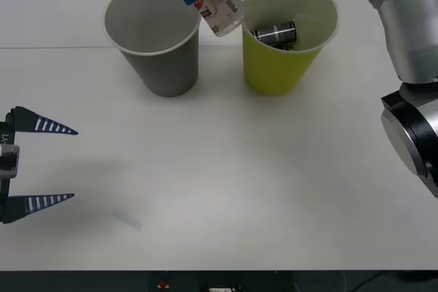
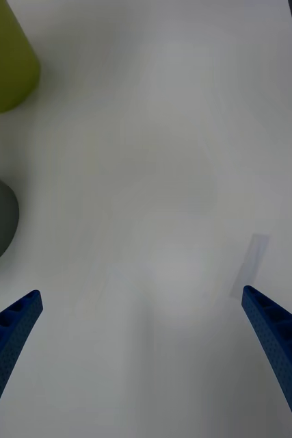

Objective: Put the can into the green bin and the plastic bottle into the gray bin

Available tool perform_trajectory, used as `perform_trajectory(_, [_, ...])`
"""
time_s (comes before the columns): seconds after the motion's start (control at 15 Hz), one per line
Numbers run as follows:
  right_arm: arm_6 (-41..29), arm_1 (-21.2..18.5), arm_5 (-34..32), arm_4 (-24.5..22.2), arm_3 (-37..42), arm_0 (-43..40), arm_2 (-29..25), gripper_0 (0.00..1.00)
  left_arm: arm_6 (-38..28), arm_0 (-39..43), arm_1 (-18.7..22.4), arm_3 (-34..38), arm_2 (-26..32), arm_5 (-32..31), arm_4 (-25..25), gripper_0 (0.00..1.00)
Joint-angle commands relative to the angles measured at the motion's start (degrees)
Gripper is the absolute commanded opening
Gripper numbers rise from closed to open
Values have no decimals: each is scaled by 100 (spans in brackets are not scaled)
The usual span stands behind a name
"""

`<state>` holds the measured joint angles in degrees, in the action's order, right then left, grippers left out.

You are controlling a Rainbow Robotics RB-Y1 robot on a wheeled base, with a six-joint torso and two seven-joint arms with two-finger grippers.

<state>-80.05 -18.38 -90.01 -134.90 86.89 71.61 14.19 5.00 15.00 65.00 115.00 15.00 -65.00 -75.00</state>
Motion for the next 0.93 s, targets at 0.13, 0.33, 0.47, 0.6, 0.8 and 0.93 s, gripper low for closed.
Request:
perform_trajectory(0.13, [174,573,98,-520,-945,485,13,0,0,0,0,0,0,0,0,100])
perform_trajectory(0.33, [191,942,651,-827,-1780,837,13,0,0,0,0,0,0,0,0,100])
perform_trajectory(0.47, [209,1083,1038,-933,-2149,942,13,0,0,0,0,0,0,0,0,100])
perform_trajectory(0.6, [235,1188,1469,-994,-2422,1004,22,0,0,0,0,0,0,0,0,100])
perform_trajectory(0.8, [235,1276,2075,-994,-2659,995,207,0,0,0,0,0,0,0,0,100])
perform_trajectory(0.93, [235,1320,2295,-968,-2817,1004,242,0,0,0,0,0,0,0,0,100])
